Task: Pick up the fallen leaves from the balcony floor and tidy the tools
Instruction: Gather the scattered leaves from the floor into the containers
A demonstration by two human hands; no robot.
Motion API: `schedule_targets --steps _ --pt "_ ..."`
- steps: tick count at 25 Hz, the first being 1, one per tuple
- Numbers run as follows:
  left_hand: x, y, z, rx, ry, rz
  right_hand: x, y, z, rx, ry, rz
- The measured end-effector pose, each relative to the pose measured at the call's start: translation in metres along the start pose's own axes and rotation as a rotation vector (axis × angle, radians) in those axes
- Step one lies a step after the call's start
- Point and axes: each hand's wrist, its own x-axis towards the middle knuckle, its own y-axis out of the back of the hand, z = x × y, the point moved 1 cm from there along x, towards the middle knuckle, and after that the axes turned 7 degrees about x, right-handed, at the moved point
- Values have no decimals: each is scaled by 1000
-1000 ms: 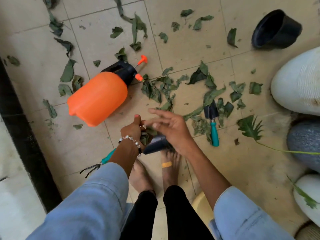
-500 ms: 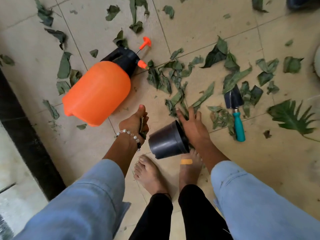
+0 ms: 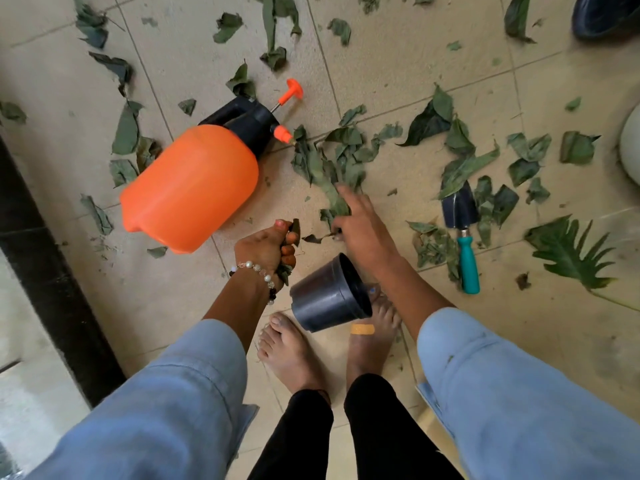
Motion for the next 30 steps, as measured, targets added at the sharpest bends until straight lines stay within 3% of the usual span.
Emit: schedule_targets --steps 4,7,9,12,15,17,23,28,30 --pt "11 5 0 63 -25 -46 5 -15 -4 -682 232 -129" --pt "15 14 -7 102 -8 -66 13 -22 8 -720 311 -98" --pt "12 18 -10 121 -13 -44 21 -11 14 -502 241 -14" --pt "-2 15 -9 139 -41 -12 11 18 12 286 -139 182" --pt "-34 3 1 175 -101 -18 -31 48 -13 998 -284 199" --pt "-68 -6 16 224 -133 -36 -67 69 -42 1263 -308 169" --pt "-202 -13 68 367 -177 -95 -157 121 -147 1608 -294 244" --pt "-371 -1 128 146 -189 -277 -257 190 -277 1623 -297 438" --pt "-424 5 147 123 -269 -239 -293 213 -326 1602 -265 481"
